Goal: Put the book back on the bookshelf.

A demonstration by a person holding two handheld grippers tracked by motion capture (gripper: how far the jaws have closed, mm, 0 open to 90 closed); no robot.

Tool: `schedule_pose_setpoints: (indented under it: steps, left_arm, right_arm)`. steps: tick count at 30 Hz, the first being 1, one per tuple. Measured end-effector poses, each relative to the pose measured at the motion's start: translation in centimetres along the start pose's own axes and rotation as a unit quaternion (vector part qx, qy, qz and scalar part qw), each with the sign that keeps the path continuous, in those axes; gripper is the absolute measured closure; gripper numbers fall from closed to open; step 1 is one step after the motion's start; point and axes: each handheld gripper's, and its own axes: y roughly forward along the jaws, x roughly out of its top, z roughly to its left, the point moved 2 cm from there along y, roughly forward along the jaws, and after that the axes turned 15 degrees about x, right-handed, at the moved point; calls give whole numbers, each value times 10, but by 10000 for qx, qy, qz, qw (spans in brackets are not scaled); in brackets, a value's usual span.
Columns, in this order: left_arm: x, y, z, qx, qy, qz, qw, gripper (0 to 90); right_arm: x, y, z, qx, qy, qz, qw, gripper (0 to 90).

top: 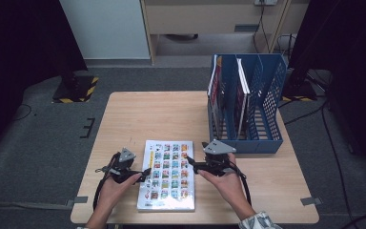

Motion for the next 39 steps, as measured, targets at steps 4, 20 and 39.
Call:
schedule_pose_setpoints:
  steps: [4, 20, 39]
  left_arm:
    - [0, 1, -2, -69, -81, 31, 9999, 96]
    - [-1, 8, -5, -205, -337, 186, 9991, 111]
    - [1, 15, -13, -577, -467, 222, 9970, 133]
  right_arm:
    - [-5, 12, 3, 202, 110, 149, 9996, 174]
    - [-28, 48, 3, 526, 376, 854, 9942, 227]
    - [-40, 55, -1, 434, 538, 993, 9927, 186]
